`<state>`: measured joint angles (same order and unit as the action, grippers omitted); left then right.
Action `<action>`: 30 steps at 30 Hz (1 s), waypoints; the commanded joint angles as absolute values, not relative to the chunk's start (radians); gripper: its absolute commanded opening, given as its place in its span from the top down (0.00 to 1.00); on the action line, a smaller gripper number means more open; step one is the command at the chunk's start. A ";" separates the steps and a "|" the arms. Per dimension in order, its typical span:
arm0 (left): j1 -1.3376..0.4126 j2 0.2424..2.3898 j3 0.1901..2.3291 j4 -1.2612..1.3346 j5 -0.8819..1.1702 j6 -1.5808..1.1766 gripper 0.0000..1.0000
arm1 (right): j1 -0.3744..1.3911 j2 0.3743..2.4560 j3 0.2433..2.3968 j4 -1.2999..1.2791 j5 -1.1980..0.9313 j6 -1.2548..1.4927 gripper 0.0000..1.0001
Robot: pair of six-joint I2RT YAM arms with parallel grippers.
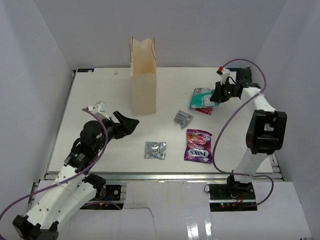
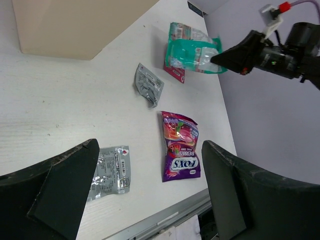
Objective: Place the snacks into the paper bag
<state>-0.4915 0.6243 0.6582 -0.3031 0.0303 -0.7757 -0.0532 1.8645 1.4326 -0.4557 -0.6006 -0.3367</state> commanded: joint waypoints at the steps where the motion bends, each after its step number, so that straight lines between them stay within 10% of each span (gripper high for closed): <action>1: -0.492 0.614 0.641 -0.308 0.037 -0.788 0.06 | -0.058 1.692 1.390 -0.405 -0.751 -0.417 0.92; 14: -0.492 0.638 0.609 -0.296 0.055 -0.792 0.05 | 0.086 1.427 1.489 -0.235 -0.897 -0.319 0.92; 30: -0.492 0.597 0.580 -0.290 0.066 -0.824 0.06 | 0.414 1.738 2.181 -0.077 -0.663 -0.061 0.92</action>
<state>-0.4911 0.6109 0.5797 -0.3061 0.0532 -0.8139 0.3561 1.6787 2.0678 -0.1833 -0.7597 -0.0891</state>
